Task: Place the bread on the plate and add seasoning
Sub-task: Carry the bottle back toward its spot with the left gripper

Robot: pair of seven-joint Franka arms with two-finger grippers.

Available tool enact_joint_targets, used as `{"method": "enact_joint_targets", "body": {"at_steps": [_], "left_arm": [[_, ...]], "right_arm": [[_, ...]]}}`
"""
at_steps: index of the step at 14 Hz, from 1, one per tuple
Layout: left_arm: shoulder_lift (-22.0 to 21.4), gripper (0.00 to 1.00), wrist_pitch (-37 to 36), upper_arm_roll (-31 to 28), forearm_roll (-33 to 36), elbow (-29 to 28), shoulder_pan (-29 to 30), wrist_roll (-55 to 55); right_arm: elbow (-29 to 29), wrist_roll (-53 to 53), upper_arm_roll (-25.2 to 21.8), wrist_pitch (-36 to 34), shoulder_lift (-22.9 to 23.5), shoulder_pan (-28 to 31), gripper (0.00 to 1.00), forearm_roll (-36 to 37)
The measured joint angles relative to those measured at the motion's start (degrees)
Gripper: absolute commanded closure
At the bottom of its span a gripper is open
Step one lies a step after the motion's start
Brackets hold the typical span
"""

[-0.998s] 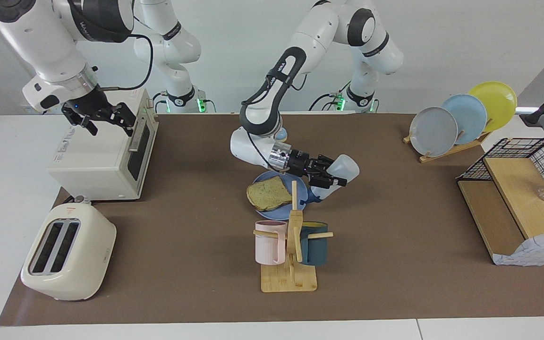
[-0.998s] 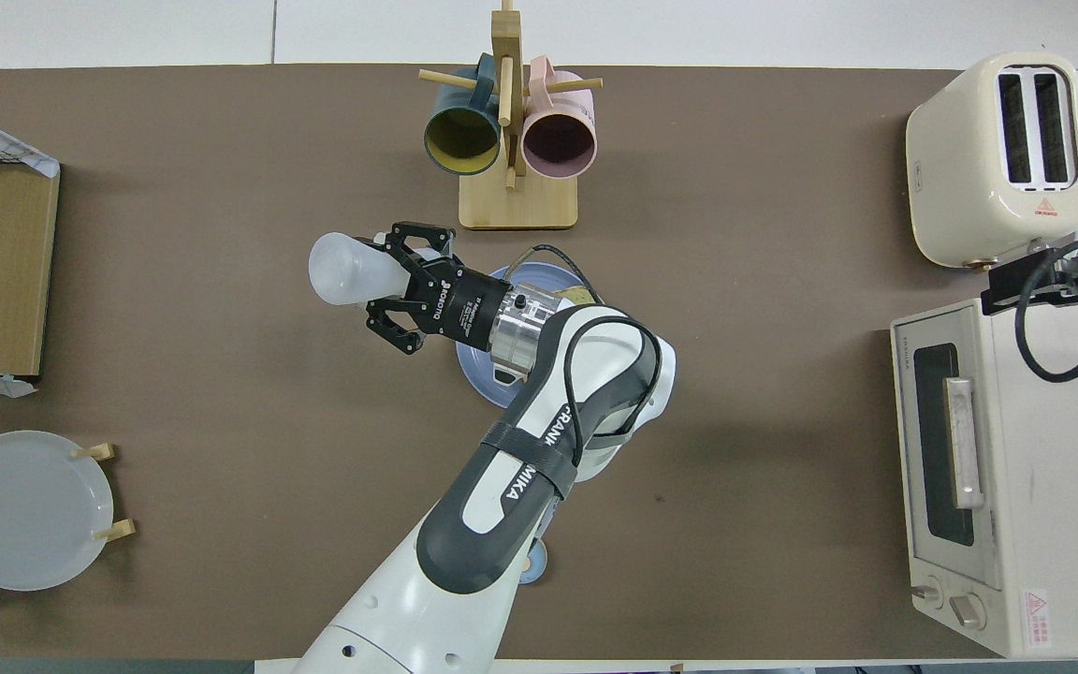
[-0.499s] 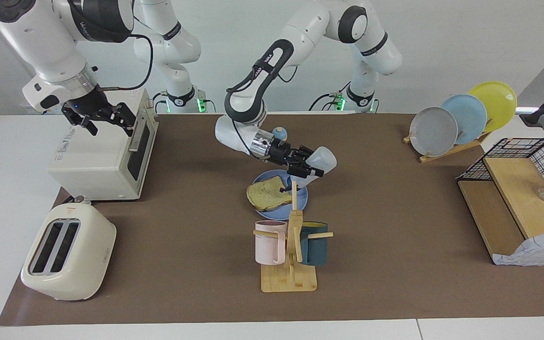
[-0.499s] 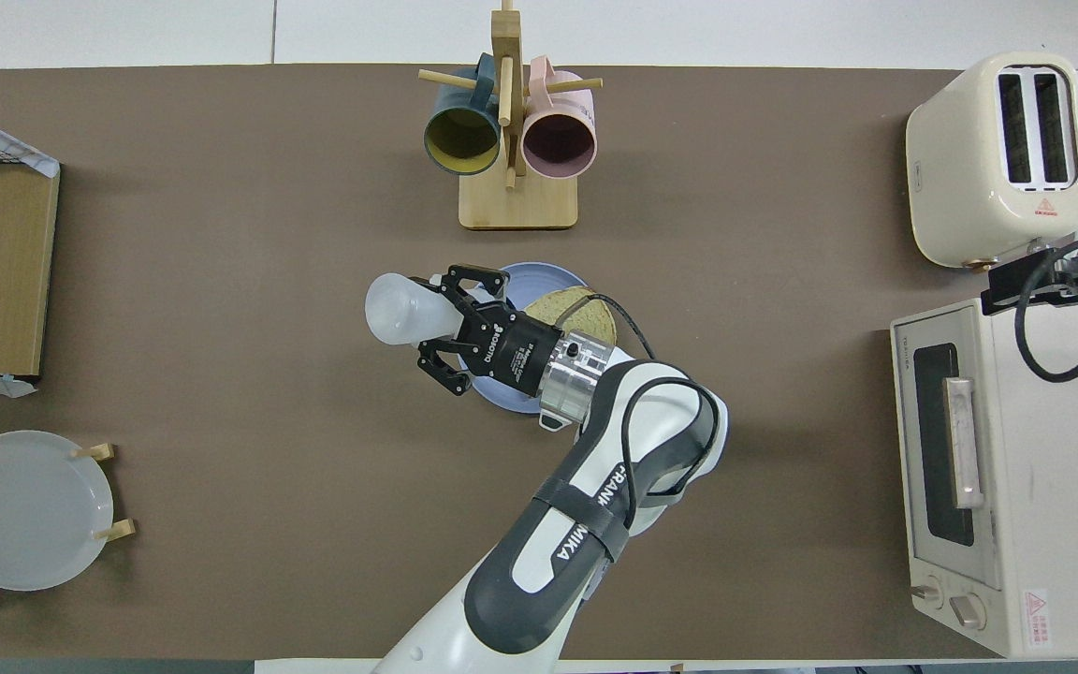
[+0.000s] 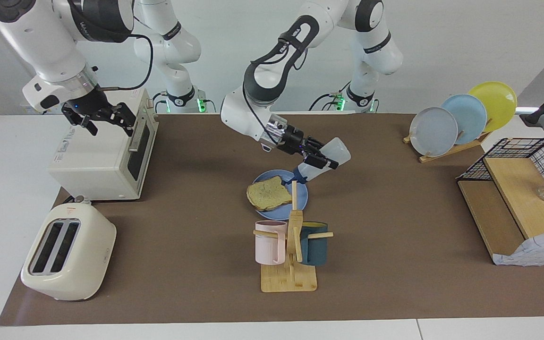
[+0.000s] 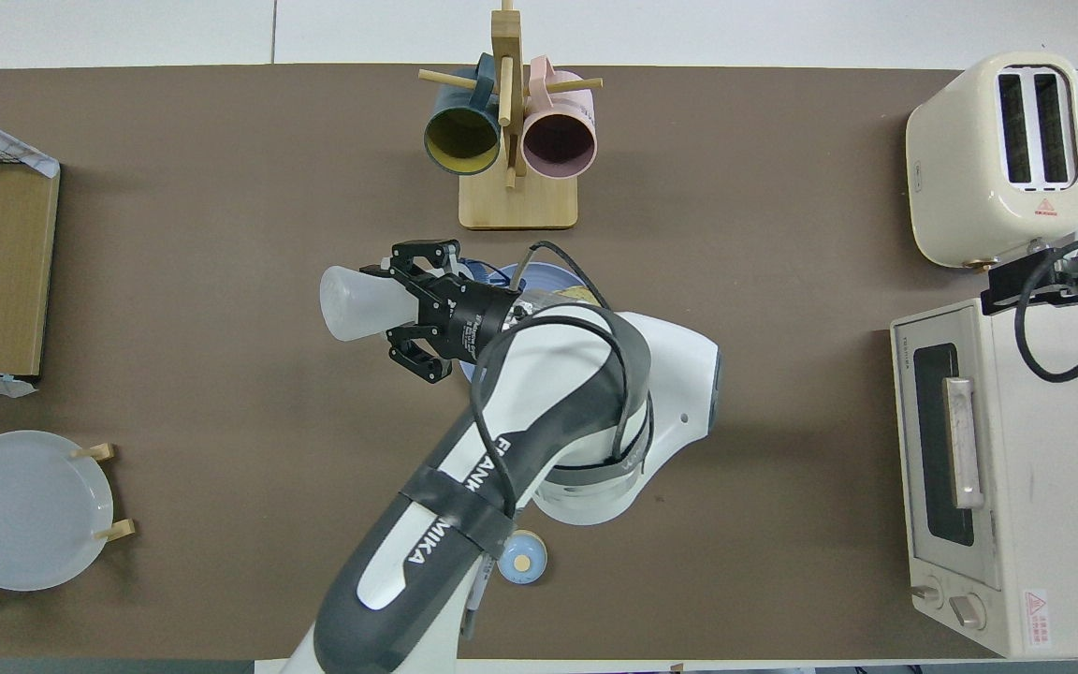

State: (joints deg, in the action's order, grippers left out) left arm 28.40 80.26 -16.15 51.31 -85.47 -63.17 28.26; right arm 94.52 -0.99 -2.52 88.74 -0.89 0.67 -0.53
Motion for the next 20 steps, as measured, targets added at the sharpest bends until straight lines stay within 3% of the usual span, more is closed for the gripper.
{"method": "enact_joint_targets", "body": {"at_steps": [3,7,10,13,20], "left_arm": [[-4.73,1.00,6.01,-0.30,-7.34,-0.50,5.18,-1.25],[-14.42,1.00,16.66,-0.53,-18.75,-4.09,15.55,-1.48],[-17.92,1.00,27.07,-0.55,-30.05,-6.56,23.40,-2.04],[-19.89,1.00,41.79,-0.55,-36.59,-13.06,28.45,-8.38],[-22.42,1.00,81.01,-0.38,-40.51,-32.31,32.02,-30.22]], "right_arm": [[0.00,0.00,0.00,0.00,0.00,0.00,0.00,0.00],[0.00,0.00,0.00,0.00,0.00,0.00,0.00,0.00],[0.00,0.00,0.00,0.00,0.00,0.00,0.00,0.00],[0.00,0.00,0.00,0.00,0.00,0.00,0.00,0.00],[0.00,0.00,0.00,0.00,0.00,0.00,0.00,0.00]]}}
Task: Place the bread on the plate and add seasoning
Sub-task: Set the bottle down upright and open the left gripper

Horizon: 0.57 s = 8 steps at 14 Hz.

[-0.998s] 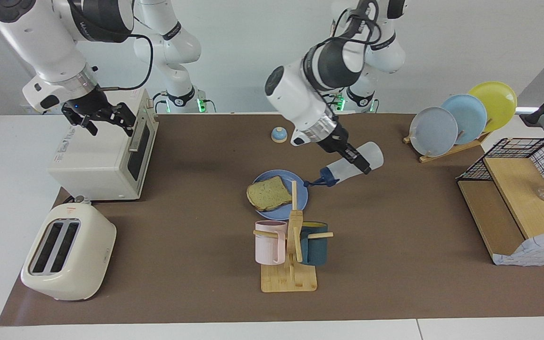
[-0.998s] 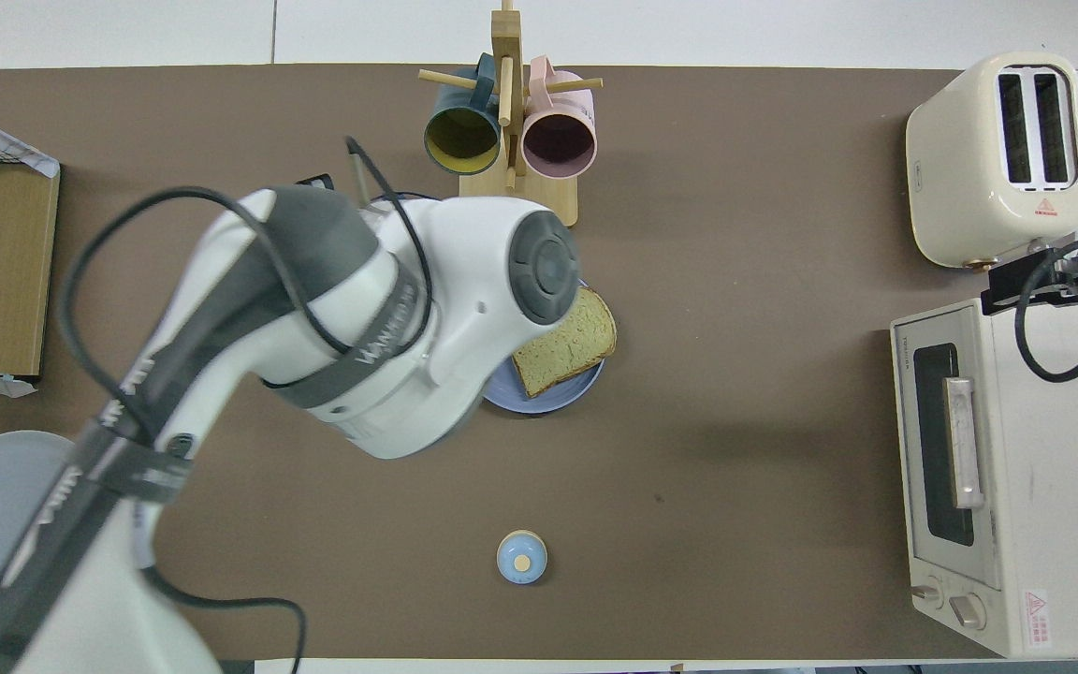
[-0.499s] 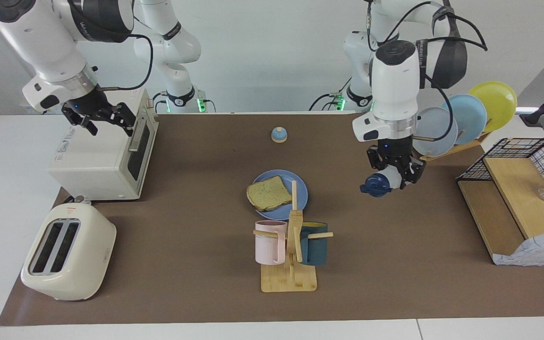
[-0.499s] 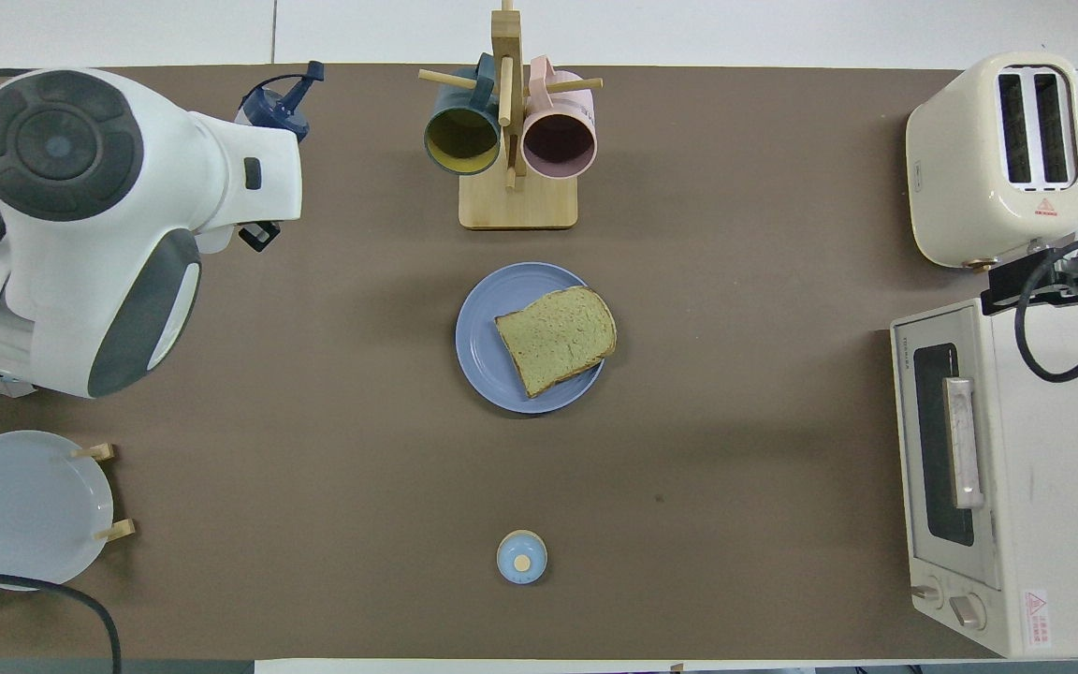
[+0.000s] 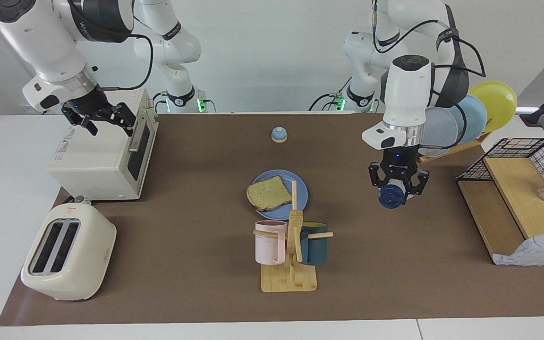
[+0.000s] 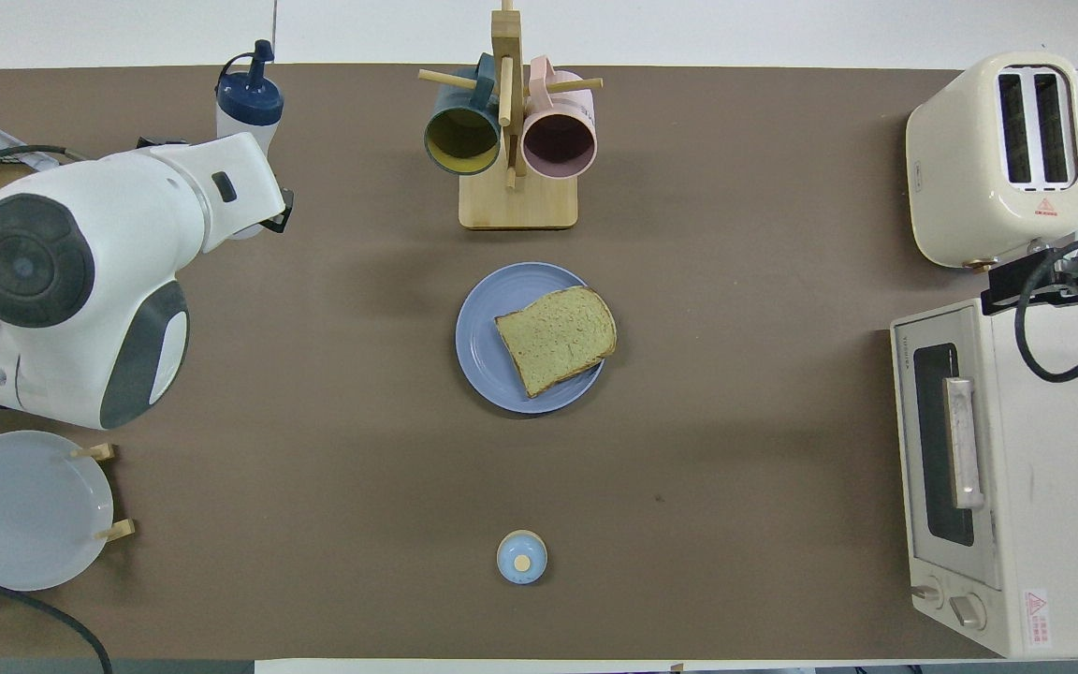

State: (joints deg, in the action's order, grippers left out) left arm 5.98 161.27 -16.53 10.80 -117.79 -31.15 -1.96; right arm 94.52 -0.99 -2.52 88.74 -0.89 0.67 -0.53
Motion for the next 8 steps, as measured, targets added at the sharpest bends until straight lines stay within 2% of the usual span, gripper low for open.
{"method": "enact_joint_targets", "body": {"at_steps": [3,8], "left_arm": [[3.94,1.00,14.86,0.10,-0.01,-3.33,0.03,-8.89],[13.69,1.00,33.07,0.10,-0.13,-3.43,1.37,-12.98]], "right_arm": [[0.00,0.00,0.00,0.00,0.00,0.00,0.00,0.00],[0.00,0.00,0.00,0.00,0.00,0.00,0.00,0.00]]}}
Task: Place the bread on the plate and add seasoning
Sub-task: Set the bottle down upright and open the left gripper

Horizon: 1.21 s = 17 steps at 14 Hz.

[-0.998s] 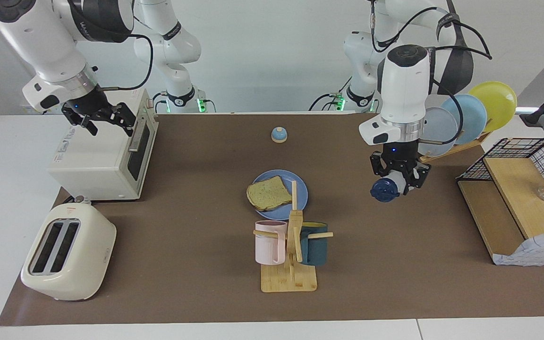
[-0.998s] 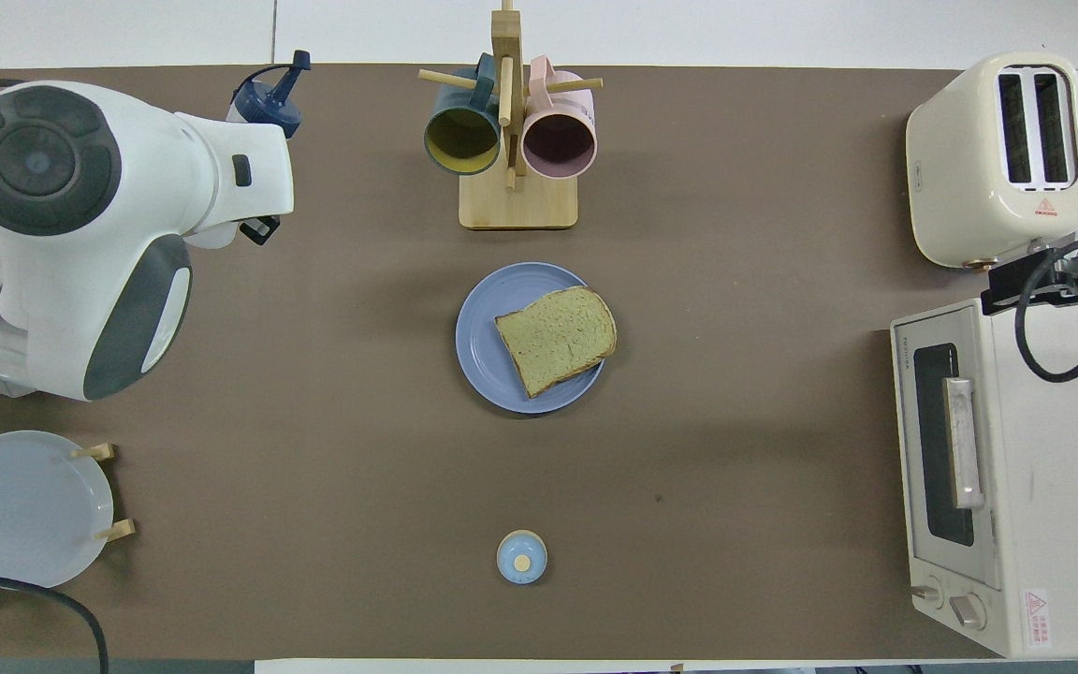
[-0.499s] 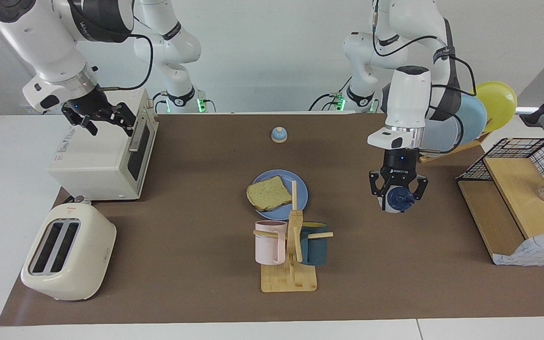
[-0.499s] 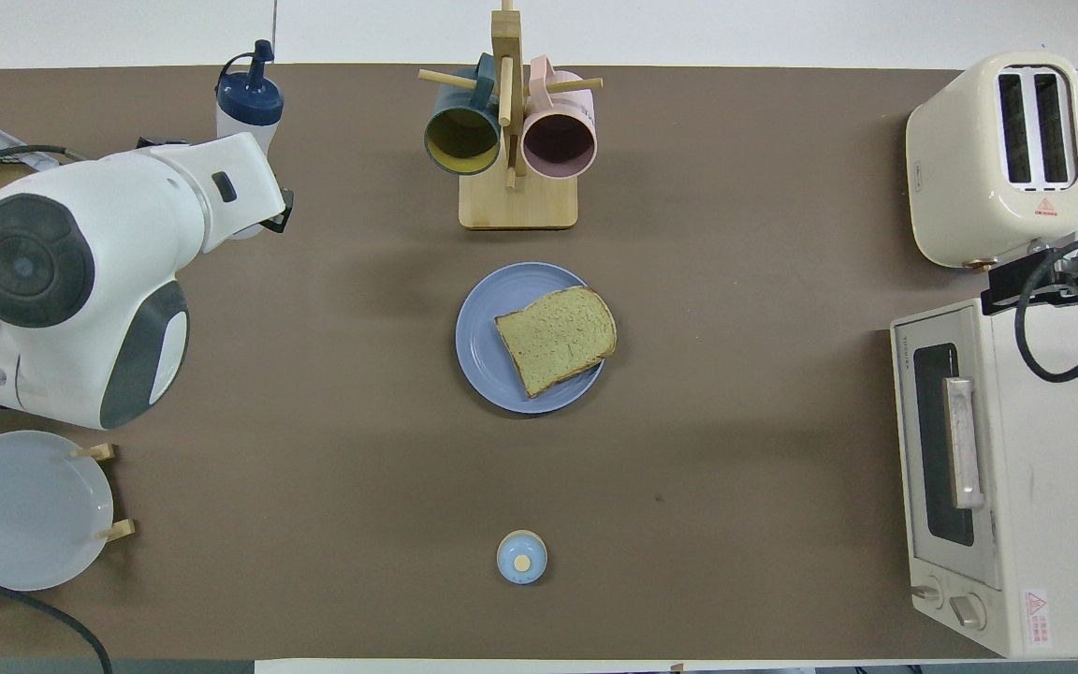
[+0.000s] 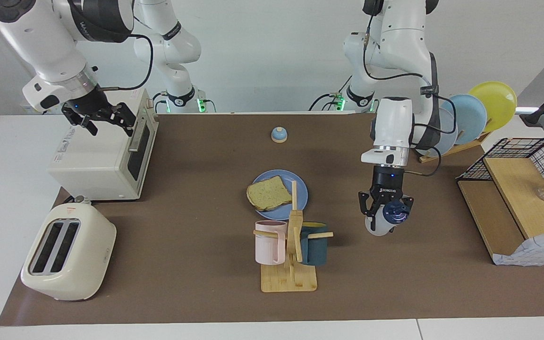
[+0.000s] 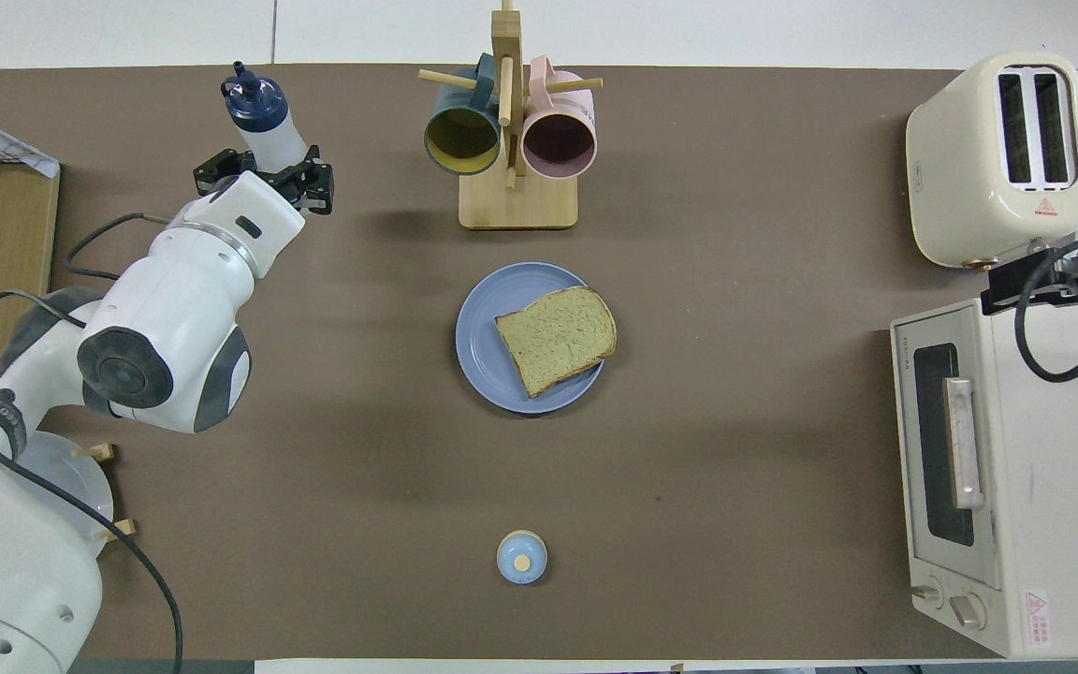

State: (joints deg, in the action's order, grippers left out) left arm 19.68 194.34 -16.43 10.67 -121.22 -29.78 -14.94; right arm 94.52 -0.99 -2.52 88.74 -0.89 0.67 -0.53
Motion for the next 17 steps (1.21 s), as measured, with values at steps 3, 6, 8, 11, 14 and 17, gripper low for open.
{"method": "enact_joint_targets", "body": {"at_steps": [3,6,8,11,14,17], "left_arm": [[6.13,1.00,5.35,0.01,-0.19,2.07,0.14,-0.78],[9.81,1.00,5.45,-0.01,-0.13,6.55,0.92,-0.84],[11.88,1.00,5.45,0.01,0.81,8.20,1.81,-0.83],[15.28,1.00,5.47,0.02,2.47,10.80,2.65,-0.83],[16.50,1.00,5.48,0.07,3.47,11.98,3.10,-0.83],[16.71,1.00,5.48,0.34,3.65,11.83,3.10,-0.83]], "right_arm": [[0.00,0.00,0.00,0.00,0.00,0.00,0.00,0.00],[0.00,0.00,0.00,0.00,0.00,0.00,0.00,0.00],[0.00,0.00,0.00,0.00,0.00,0.00,0.00,0.00],[0.00,0.00,0.00,0.00,0.00,0.00,0.00,0.00],[0.00,0.00,0.00,0.00,0.00,0.00,0.00,0.00],[0.00,0.00,0.00,0.00,0.00,0.00,0.00,0.00]]}}
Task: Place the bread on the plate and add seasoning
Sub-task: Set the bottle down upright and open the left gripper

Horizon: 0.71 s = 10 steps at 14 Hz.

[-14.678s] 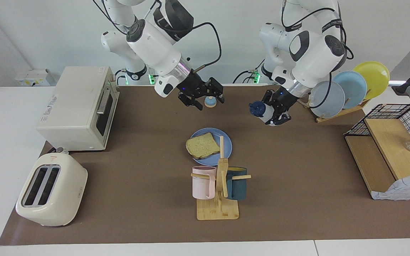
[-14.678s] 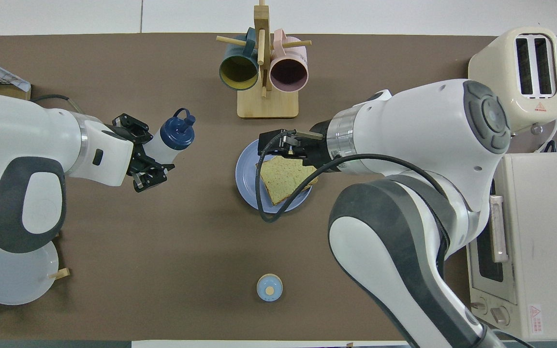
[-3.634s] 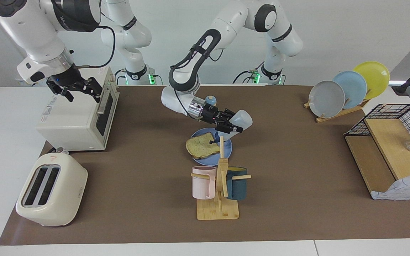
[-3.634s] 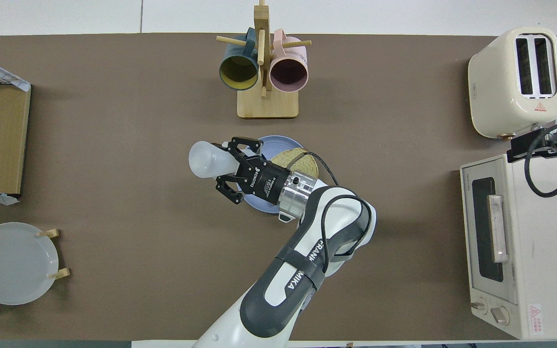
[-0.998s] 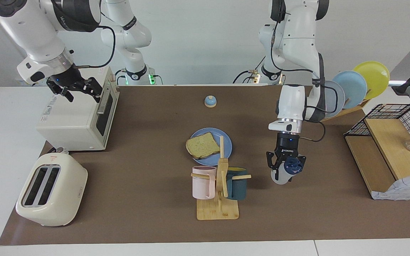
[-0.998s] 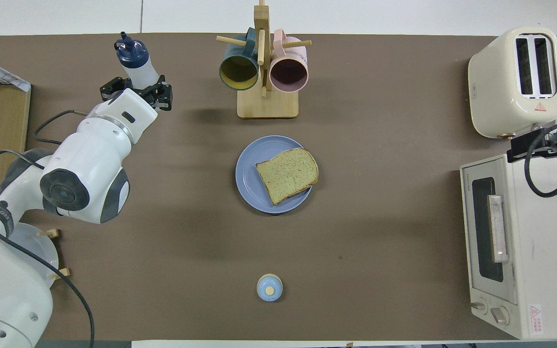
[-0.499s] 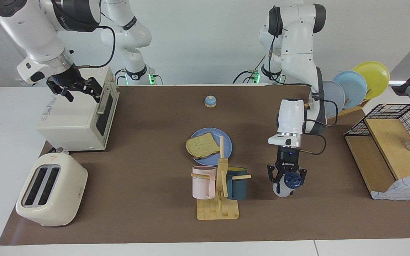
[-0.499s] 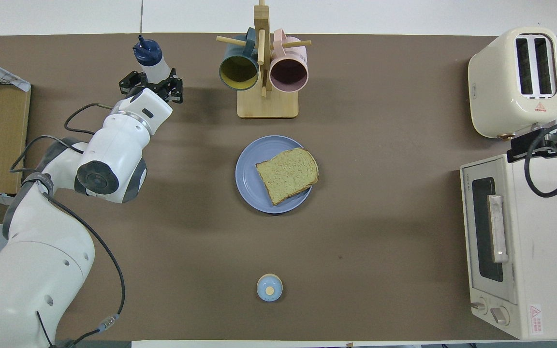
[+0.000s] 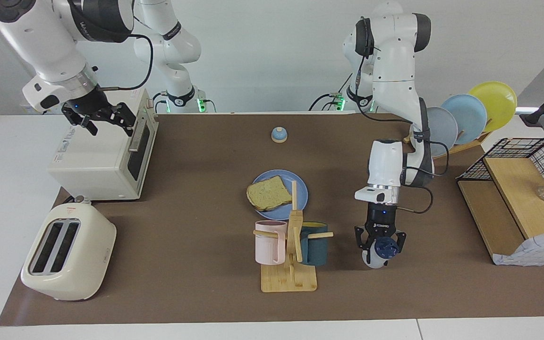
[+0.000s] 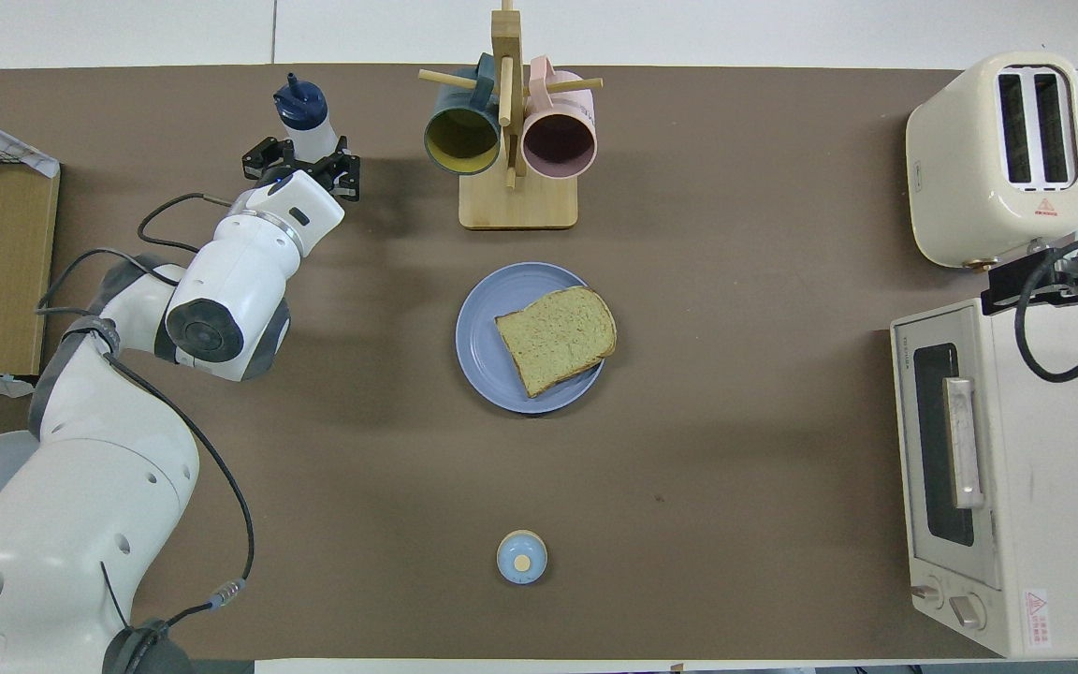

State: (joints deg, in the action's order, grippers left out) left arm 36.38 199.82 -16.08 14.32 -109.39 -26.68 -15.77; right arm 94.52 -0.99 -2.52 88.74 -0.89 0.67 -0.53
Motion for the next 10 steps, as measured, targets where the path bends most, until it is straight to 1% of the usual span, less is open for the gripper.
{"method": "enact_joint_targets", "body": {"at_steps": [5,8,10], "left_arm": [[0.37,1.00,0.00,0.04,0.45,-0.99,0.00,0.00],[0.34,0.81,0.20,0.01,0.72,-1.24,0.02,0.00],[0.31,0.71,0.42,-0.01,1.07,-1.35,0.09,0.00]], "right_arm": [[0.00,0.00,0.00,0.00,0.00,0.00,0.00,0.00],[0.00,0.00,0.00,0.00,0.00,0.00,0.00,0.00],[0.00,0.00,0.00,0.00,0.00,0.00,0.00,0.00]]}}
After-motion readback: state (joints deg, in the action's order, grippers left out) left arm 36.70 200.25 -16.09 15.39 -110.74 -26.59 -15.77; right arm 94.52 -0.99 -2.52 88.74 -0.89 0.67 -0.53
